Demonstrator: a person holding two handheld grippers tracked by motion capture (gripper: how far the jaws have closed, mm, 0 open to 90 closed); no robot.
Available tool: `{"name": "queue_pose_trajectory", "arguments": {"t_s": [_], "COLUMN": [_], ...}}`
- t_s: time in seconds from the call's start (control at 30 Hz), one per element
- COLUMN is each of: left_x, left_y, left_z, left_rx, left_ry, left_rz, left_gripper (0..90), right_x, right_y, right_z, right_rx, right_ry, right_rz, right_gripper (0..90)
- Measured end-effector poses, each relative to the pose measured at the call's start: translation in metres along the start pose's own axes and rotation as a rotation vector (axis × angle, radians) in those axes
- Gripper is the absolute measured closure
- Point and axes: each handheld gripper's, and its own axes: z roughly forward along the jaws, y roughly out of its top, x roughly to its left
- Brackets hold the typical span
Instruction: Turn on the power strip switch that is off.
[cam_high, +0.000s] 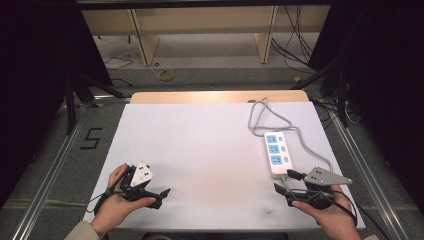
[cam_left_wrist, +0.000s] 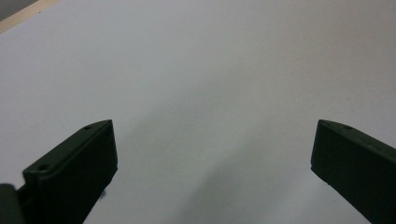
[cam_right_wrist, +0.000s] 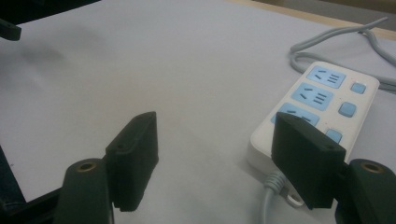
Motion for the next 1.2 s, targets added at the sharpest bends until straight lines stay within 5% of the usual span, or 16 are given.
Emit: {"name": "queue_pose_trajectory", "arguments": {"t_s": [0.27, 0.8, 1.2], "left_x": [0.002, 0.003, 0.004], "left_y": [0.000, 0.001, 0.002], "left_z": [0.001, 0.003, 0.004], "left_rx": [-0.003, -0.009, -0.008], "left_ry": [0.012, 0.017, 0.013], "left_rz": [-0.010, -0.023, -0.024], "left_gripper": [1.0, 3.2, 4.1], "right_x": [0.000, -0.004, -0.010], "right_y": [-0.001, 0.003, 0.009], "right_z": [-0.003, -0.007, 0.002], "right_rx": [0.006, 0.028, 0.071], "right_ry": [-0.035, -0.141, -0.178], "right_rz": [0.022, 0.053, 0.064], "right_gripper": [41.7, 89.1, 90.0]}}
